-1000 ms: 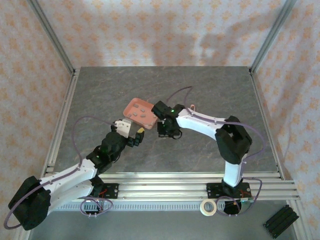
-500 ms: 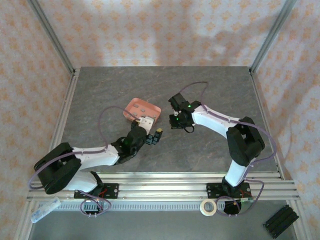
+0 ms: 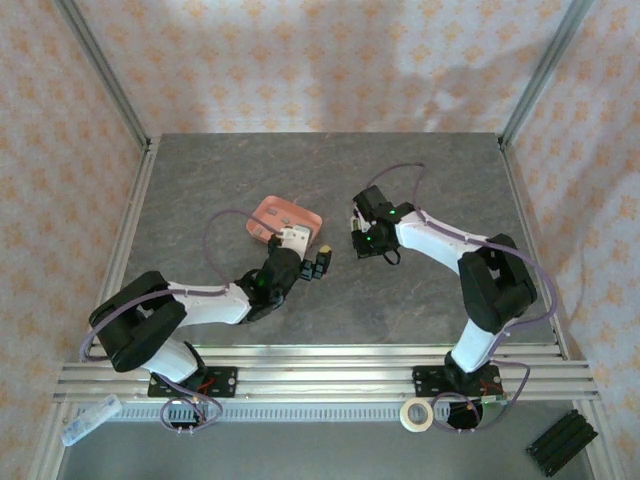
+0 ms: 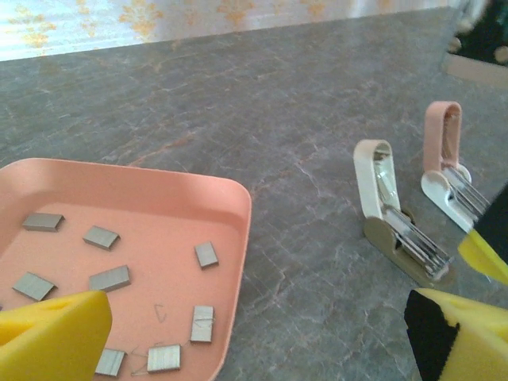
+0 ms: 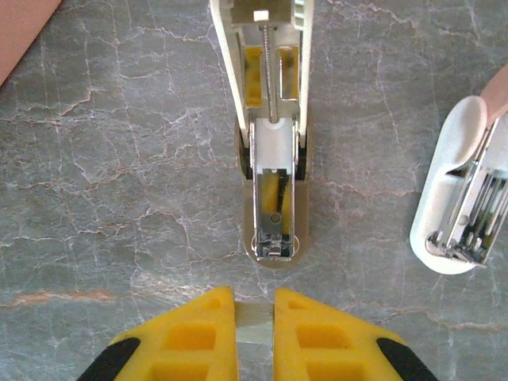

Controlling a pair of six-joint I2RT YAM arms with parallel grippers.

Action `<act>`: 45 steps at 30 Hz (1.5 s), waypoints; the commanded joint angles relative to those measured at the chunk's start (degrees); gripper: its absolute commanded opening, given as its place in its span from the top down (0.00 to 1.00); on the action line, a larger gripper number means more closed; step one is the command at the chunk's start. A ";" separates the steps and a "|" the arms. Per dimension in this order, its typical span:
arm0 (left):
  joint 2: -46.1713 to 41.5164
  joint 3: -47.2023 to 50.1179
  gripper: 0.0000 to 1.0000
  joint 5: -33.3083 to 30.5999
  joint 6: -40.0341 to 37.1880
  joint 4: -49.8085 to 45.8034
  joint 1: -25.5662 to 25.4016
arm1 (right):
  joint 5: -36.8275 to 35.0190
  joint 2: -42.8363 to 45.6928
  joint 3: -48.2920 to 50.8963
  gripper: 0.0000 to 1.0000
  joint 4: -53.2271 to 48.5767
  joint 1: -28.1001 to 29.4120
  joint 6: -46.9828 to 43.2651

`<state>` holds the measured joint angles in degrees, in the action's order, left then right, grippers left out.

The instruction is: Load the staples into the stapler

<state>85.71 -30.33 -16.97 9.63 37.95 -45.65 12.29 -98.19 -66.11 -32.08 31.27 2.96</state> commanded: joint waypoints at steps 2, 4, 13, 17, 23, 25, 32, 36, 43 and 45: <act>0.68 0.92 0.04 -1.45 3.90 5.22 1.78 | -1.55 -1.58 -2.29 0.86 1.55 -0.87 -4.58; 0.60 0.74 0.04 -1.15 3.90 4.79 2.22 | -1.70 -2.07 -2.84 0.86 2.27 -1.43 -5.42; 0.90 -0.34 0.04 -0.81 3.29 3.89 2.97 | -2.22 -5.61 -5.09 0.86 4.39 -1.82 -5.35; 1.04 -0.43 0.04 -0.76 3.03 3.73 3.20 | -1.11 -6.04 -5.24 0.86 4.74 -1.87 -5.10; 0.52 -0.09 0.04 -0.96 2.95 3.43 3.28 | -1.89 -6.92 -5.52 0.86 4.14 -1.82 -4.90; 0.50 -0.06 0.04 -0.96 2.89 3.36 3.33 | -1.87 -7.02 -5.52 0.86 3.95 -1.85 -4.91; 0.86 -0.17 0.04 -0.72 2.76 3.49 3.37 | -2.22 -7.02 -5.26 0.86 3.08 -1.85 -5.14; 1.07 -0.34 0.04 -0.52 2.68 3.46 3.37 | -2.24 -6.88 -4.92 0.86 2.72 -1.83 -5.25; 1.12 -0.44 0.04 -0.55 2.52 3.50 3.37 | -1.46 -6.92 -4.47 0.86 2.76 -1.88 -5.16; 1.12 -0.44 0.04 -0.52 2.52 3.49 3.37 | -1.98 -6.97 -4.34 0.86 2.55 -1.85 -5.12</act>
<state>86.30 -30.26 -16.95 12.16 40.36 -42.70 11.75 -104.75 -70.24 -28.16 29.52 -1.61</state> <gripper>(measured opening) 0.959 0.140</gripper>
